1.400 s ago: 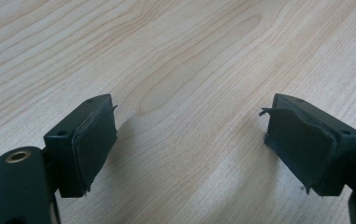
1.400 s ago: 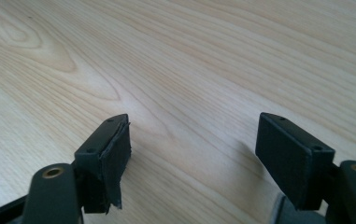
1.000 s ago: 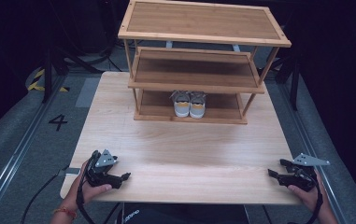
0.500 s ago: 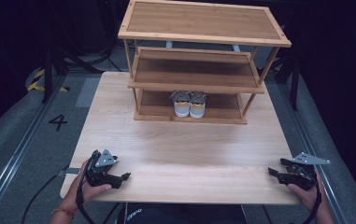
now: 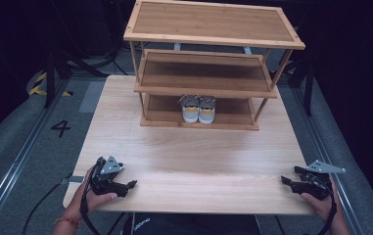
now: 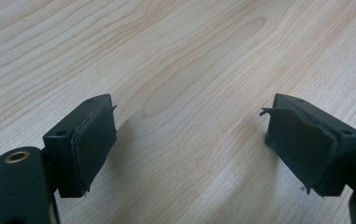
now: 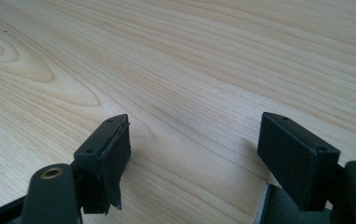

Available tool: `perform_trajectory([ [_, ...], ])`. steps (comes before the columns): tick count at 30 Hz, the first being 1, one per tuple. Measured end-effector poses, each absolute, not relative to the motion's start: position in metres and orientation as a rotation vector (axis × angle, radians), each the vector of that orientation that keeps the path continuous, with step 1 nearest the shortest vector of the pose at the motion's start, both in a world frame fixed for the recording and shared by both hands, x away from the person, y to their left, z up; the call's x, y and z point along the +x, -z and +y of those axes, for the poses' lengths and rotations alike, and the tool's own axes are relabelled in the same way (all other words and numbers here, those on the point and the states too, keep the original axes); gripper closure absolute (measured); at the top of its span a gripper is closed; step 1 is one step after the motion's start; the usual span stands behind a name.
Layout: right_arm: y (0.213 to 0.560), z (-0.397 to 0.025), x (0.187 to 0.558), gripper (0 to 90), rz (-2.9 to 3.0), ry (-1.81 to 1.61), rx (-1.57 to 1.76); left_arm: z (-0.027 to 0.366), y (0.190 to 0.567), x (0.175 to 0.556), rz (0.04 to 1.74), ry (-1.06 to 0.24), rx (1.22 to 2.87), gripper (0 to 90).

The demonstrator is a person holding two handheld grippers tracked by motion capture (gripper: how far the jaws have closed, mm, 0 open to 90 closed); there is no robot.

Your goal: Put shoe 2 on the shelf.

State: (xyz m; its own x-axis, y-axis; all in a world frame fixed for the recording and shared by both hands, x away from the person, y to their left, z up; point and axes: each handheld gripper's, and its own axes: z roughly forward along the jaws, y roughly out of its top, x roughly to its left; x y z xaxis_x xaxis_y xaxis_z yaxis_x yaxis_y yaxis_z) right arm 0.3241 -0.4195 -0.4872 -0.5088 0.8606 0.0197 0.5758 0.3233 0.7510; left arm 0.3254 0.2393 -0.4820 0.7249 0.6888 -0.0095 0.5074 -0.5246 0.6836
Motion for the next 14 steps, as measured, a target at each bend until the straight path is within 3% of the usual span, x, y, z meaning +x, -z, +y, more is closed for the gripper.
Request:
perform_trajectory([
  [14, 0.4873, -0.4198, 0.3241, 26.1, 2.208, -1.013, 1.275, 0.2393, 0.482, 0.3254, 0.9, -0.343, 2.243, 16.0],
])
